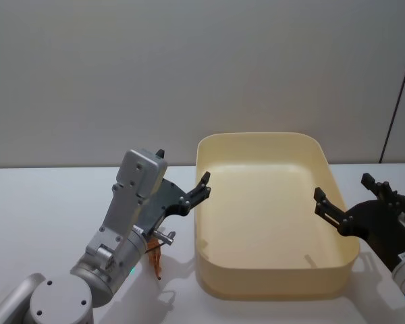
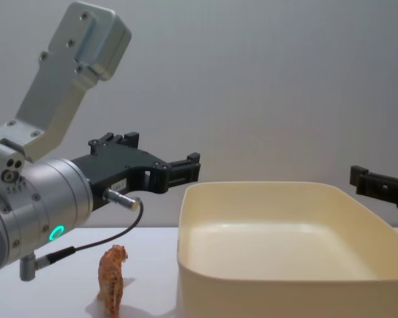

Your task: Pick up the toy alternately with two hands and place it into the central storage box.

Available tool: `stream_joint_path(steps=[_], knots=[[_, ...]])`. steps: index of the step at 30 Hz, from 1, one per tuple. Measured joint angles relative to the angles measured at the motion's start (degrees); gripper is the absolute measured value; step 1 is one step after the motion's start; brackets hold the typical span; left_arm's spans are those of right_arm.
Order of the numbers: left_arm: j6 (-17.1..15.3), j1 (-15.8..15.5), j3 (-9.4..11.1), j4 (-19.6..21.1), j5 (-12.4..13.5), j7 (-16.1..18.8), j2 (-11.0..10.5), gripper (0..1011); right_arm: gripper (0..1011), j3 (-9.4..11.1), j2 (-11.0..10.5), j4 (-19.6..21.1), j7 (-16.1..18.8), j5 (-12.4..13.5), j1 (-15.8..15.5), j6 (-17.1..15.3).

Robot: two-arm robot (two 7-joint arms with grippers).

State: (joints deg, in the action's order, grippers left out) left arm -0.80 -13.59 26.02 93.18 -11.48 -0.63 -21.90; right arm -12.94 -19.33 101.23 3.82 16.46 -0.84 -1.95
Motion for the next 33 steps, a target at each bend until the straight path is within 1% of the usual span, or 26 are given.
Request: stream_joint_path(steps=[13, 19, 26, 33], knots=[[0.00, 0.00, 0.00, 0.00, 0.00, 0.00, 0.00, 1001, 1001, 0.00, 0.00, 0.00, 0.02, 0.00, 0.00, 0.00], [0.00, 0.00, 0.00, 0.00, 0.00, 0.00, 0.00, 1001, 1001, 0.35, -0.44, -0.07, 0.75, 0.19, -0.04, -0.12], [0.00, 0.00, 0.00, 0.00, 0.00, 0.00, 0.00, 1001, 1001, 1.67, -1.99, -0.65, 2.32, 1.31, 0.09, -0.44], [0.00, 0.00, 0.00, 0.00, 0.00, 0.00, 0.00, 1001, 1001, 3.95, -4.54, -1.71, 3.78, 3.28, 0.01, -0.83]])
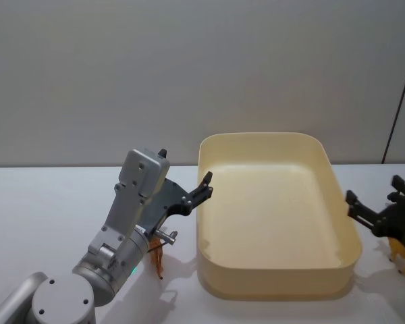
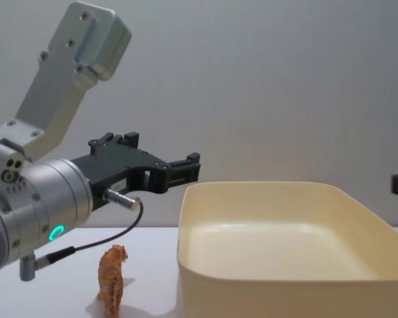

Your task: Pick up the toy alternately with two hands and place it into the central storage box.

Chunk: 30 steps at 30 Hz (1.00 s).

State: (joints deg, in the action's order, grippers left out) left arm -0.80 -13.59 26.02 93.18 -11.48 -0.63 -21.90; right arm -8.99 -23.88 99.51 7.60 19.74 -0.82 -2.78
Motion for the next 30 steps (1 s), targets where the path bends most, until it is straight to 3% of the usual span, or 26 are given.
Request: stream_joint_path(steps=[15, 30], knots=[[0.00, 0.00, 0.00, 0.00, 0.00, 0.00, 0.00, 1001, 1001, 3.31, -4.41, -0.44, 1.30, 2.69, -4.15, -2.41], [0.00, 0.00, 0.00, 0.00, 0.00, 0.00, 0.00, 1001, 1001, 5.01, -6.74, -2.87, 1.66, 2.61, -6.82, -3.16]])
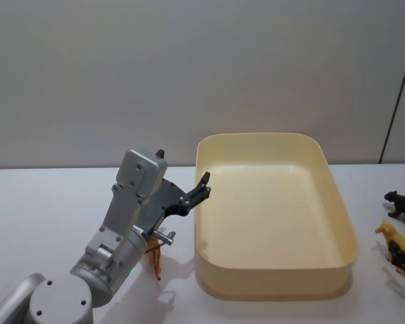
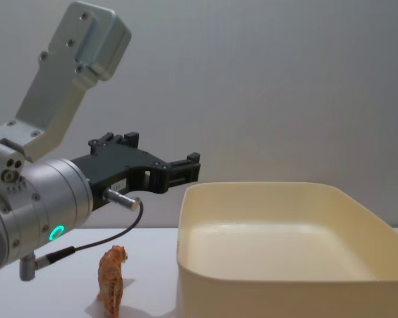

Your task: Pick up the toy alternately with two hands and place it into the central storage box.

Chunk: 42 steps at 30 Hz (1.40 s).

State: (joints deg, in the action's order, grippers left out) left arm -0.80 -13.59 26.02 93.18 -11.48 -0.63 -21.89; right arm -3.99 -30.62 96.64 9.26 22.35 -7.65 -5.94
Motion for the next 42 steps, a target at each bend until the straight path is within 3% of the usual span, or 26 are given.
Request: stream_joint_path(steps=[7, 12, 29, 42], knots=[[0.00, 0.00, 0.00, 0.00, 0.00, 0.00, 0.00, 1001, 999, -0.29, 0.19, -2.17, 1.43, -1.26, 1.14, -0.18], [0.00, 0.00, 0.00, 0.00, 0.00, 0.00, 0.00, 1001, 902, -0.72, 0.57, -3.66, 2.43, -2.15, 2.18, -0.38], [0.00, 0.00, 0.00, 0.00, 0.00, 0.00, 0.00, 1001, 371, -1.23, 1.10, -5.61, 3.72, -3.31, 3.56, -0.61], [0.00, 0.00, 0.00, 0.00, 0.00, 0.00, 0.00, 1001, 349, -1.48, 1.83, -4.64, 4.18, -2.82, 4.36, 1.54]])
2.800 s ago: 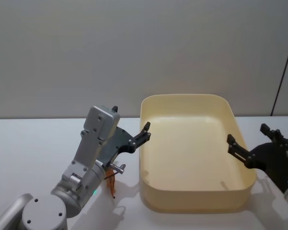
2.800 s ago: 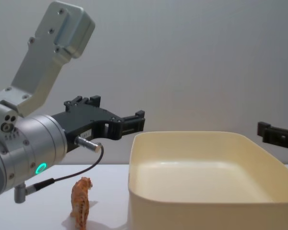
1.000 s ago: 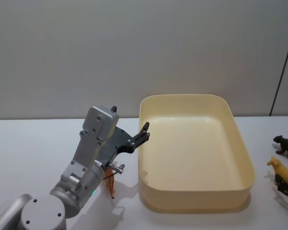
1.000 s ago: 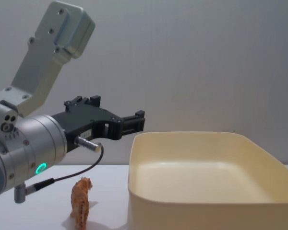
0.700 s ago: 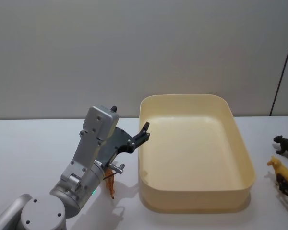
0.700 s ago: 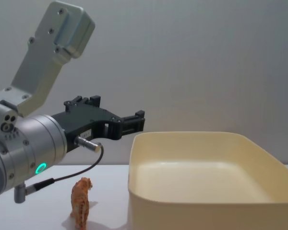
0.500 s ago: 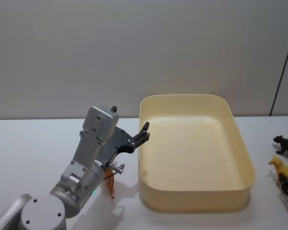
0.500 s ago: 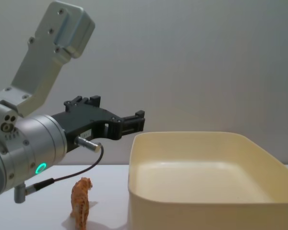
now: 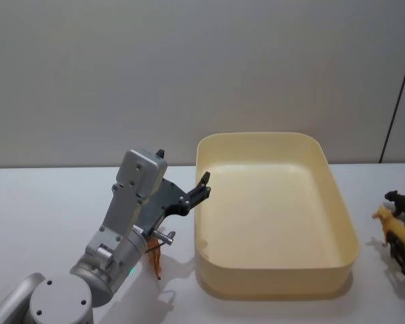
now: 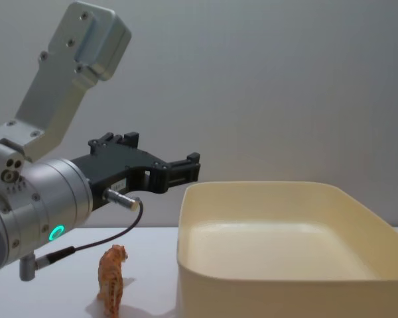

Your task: Pick up the toy alternately with two hands and place it into the central storage box.

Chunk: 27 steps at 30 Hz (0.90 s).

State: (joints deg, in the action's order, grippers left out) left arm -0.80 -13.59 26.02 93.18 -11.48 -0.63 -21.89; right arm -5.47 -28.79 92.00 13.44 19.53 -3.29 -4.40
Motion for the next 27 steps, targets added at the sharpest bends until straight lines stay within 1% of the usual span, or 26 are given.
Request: stream_joint_path(steps=[7, 11, 16, 19, 22, 27], knots=[[0.00, 0.00, 0.00, 0.00, 0.00, 0.00, 0.00, 1001, 349, -0.04, 0.60, 1.30, 0.00, 0.71, 1.23, 1.69], [0.00, 0.00, 0.00, 0.00, 0.00, 0.00, 0.00, 1001, 349, -0.09, 1.29, 2.63, -0.01, 1.30, 2.80, 2.64], [0.00, 0.00, 0.00, 0.00, 0.00, 0.00, 0.00, 1001, 349, -0.31, 2.23, 4.16, -0.02, 1.80, 5.01, 2.94], [0.00, 0.00, 0.00, 0.00, 0.00, 0.00, 0.00, 1001, 349, -0.66, 3.14, 5.19, 0.03, 1.99, 6.90, 2.45], [0.00, 0.00, 0.00, 0.00, 0.00, 0.00, 0.00, 1001, 349, -1.21, 4.23, 6.04, 0.29, 2.00, 9.18, 1.12], [0.00, 0.00, 0.00, 0.00, 0.00, 0.00, 0.00, 1001, 349, -1.92, 5.35, 5.95, 0.79, 1.52, 11.01, -0.31]])
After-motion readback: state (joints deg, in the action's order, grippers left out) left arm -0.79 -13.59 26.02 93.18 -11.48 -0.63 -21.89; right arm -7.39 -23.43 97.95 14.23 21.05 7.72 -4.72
